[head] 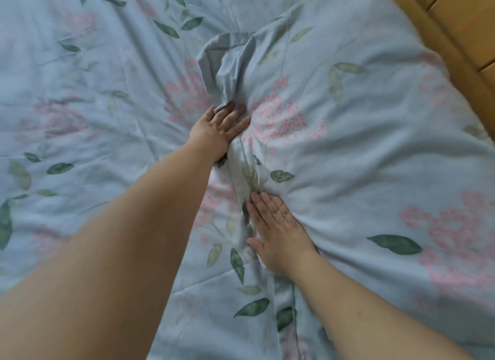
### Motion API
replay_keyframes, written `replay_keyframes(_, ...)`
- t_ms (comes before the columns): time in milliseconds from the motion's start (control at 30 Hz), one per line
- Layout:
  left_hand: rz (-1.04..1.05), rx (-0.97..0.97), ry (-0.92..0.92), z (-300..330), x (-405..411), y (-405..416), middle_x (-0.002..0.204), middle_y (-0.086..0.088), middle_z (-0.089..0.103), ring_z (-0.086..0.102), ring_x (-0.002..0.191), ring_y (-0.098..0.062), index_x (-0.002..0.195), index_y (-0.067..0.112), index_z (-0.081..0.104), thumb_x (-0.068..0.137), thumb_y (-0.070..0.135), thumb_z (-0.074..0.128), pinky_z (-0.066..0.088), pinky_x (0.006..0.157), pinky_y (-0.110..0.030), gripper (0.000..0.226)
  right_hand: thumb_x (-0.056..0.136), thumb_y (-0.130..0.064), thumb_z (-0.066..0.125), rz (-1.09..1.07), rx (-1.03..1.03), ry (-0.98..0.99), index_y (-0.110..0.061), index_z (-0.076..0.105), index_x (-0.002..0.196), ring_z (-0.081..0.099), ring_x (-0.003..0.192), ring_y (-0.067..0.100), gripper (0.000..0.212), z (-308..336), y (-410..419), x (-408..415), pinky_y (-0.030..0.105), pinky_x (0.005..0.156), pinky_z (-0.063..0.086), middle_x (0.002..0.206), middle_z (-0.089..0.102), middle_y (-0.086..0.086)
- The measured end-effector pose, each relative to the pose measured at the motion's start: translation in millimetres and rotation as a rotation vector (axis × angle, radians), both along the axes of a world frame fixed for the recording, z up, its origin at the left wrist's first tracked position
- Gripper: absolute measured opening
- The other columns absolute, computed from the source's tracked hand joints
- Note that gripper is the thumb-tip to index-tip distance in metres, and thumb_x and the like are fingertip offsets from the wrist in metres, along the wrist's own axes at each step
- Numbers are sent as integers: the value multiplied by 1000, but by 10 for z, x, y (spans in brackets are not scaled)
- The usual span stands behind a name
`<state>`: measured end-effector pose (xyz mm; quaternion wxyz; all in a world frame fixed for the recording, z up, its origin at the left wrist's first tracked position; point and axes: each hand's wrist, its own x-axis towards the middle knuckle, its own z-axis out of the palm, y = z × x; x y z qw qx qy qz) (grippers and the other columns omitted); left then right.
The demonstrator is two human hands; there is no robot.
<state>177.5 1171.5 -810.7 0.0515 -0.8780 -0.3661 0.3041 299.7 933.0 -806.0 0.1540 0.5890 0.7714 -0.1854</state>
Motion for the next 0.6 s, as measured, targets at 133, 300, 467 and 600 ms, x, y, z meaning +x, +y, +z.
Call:
replay_keyframes(133,54,-105,131,750,221,-227,162,1,-17,-17,148,-24,152,28,-15,99,29,32,-7,121,-44,72,99,-44,27,7,-58,39,-7,-6,150,-13,145,22,71,780,55,85,37,117,-10,158,-13,8)
replay_keyframes(300,88,-137,-159,2234,462,-464,163,-2,-14,-17,148,-23,153,28,-15,100,26,29,-10,120,-43,69,100,-38,23,-11,13,-93,-6,-6,149,-17,144,24,65,2184,-143,557,38,116,-12,157,-18,10)
replay_keyframes(467,45,-123,-522,3722,965,-1009,164,-2,-7,-12,149,-23,154,27,-10,101,44,27,-7,121,-41,67,100,-38,25,-279,52,-154,-6,-6,149,-10,146,24,66,3651,-580,1162,37,117,-7,158,-14,10)
replay_keyframes(600,-87,-112,-715,4583,1499,-1677,164,-3,-7,-12,149,-24,154,26,-11,101,43,23,-8,121,-41,65,98,-36,28,-542,169,-111,-9,0,150,-5,146,21,65,4582,-1244,1516,35,116,-8,159,-5,7)
